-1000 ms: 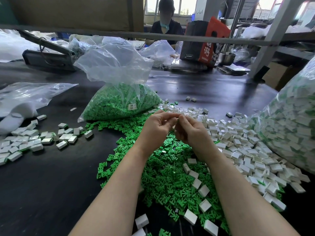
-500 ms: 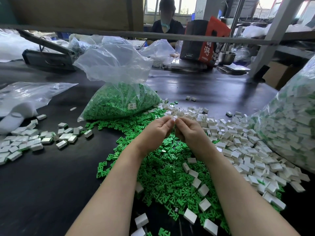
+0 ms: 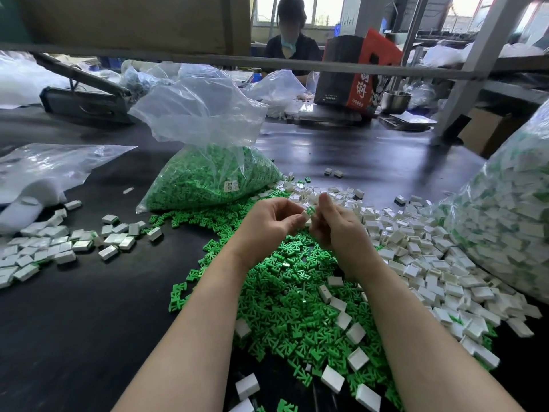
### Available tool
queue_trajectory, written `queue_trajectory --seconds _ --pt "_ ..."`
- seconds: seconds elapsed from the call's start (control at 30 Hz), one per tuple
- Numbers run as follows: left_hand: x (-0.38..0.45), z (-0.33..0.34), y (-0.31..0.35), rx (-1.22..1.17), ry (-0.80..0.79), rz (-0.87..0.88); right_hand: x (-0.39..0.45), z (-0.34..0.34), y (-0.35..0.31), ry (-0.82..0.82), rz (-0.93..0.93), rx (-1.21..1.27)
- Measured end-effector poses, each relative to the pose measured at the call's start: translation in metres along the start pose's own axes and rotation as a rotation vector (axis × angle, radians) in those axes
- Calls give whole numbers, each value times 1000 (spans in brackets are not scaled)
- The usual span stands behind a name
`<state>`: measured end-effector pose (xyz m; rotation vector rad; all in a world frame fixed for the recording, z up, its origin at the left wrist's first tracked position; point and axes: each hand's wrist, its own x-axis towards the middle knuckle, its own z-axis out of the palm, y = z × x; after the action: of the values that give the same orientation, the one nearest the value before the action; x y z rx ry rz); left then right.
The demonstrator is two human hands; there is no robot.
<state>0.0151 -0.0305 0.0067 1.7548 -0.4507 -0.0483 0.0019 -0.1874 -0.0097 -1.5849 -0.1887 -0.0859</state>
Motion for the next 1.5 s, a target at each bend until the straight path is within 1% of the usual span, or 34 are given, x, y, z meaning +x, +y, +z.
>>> queue_trajectory --seconds 0.07,0.17,0.27,0.37,0.53,0.9,1.07,1.23,1.4,1.5 --pt "1 0 0 14 62 24 0 -1 0 -60 101 -3" --pt "0 -1 2 32 100 58 0 1 -1 -144 164 13" --pt "0 0 3 -14 74 33 0 2 -1 -199 181 112" --pt "0 3 4 -49 64 15 -2 2 0 -215 189 207" --pt "0 7 2 -71 109 -2 -2 2 1 -250 191 229" --pt "-1 12 4 -55 149 -12 -3 2 2 -238 153 156" --pt "-1 18 5 -108 166 -4 -4 4 1 -241 120 135" --pt "0 22 2 -206 134 -4 -5 3 1 -244 115 171" --pt "1 23 -1 -209 121 -8 -6 1 1 -270 111 220" --pt "0 24 -4 -241 81 10 -6 1 4 -268 101 190"
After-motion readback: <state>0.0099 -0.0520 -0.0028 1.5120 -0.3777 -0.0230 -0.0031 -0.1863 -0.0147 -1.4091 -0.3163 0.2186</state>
